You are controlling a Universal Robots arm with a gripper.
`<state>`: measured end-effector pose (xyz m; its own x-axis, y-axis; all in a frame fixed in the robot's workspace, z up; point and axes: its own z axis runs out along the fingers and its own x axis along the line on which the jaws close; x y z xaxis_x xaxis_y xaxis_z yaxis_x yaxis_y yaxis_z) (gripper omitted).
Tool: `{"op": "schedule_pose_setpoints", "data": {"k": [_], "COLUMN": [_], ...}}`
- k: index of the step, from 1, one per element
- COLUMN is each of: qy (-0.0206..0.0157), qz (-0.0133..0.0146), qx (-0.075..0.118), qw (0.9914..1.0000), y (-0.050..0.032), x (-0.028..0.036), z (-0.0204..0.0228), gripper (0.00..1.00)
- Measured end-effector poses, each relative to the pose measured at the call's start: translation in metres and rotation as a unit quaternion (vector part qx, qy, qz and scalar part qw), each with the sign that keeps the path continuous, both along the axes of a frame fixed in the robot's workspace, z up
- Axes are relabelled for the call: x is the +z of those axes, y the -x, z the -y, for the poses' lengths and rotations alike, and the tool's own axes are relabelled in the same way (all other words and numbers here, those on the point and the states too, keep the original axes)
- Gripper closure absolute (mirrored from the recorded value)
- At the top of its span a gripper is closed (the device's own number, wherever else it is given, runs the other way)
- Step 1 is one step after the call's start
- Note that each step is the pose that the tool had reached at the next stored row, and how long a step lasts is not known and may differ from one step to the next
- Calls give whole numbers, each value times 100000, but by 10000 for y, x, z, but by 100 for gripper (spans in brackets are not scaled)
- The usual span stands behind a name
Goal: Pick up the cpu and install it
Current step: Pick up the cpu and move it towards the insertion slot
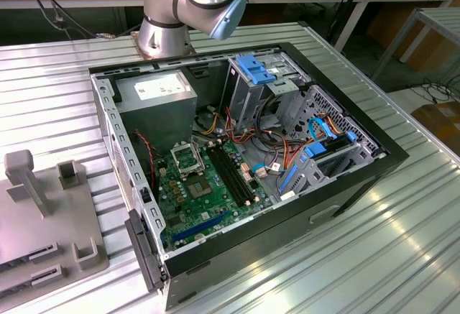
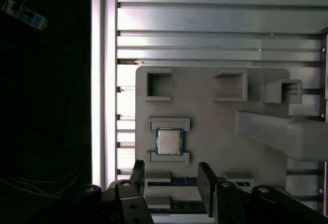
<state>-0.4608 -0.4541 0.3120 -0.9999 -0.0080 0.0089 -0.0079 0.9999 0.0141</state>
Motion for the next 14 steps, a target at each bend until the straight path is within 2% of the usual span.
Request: {"op": "schedule_pose_setpoints", "data": {"k": [2,4,14], "qy": [1,2,-13], "qz": [-4,-4,22], "qx": [1,1,1], "qw": [100000,100000,100000], "y": [0,0,0], "x": [-1,-28,-43], "z": [0,0,0], "gripper": [46,46,46]}}
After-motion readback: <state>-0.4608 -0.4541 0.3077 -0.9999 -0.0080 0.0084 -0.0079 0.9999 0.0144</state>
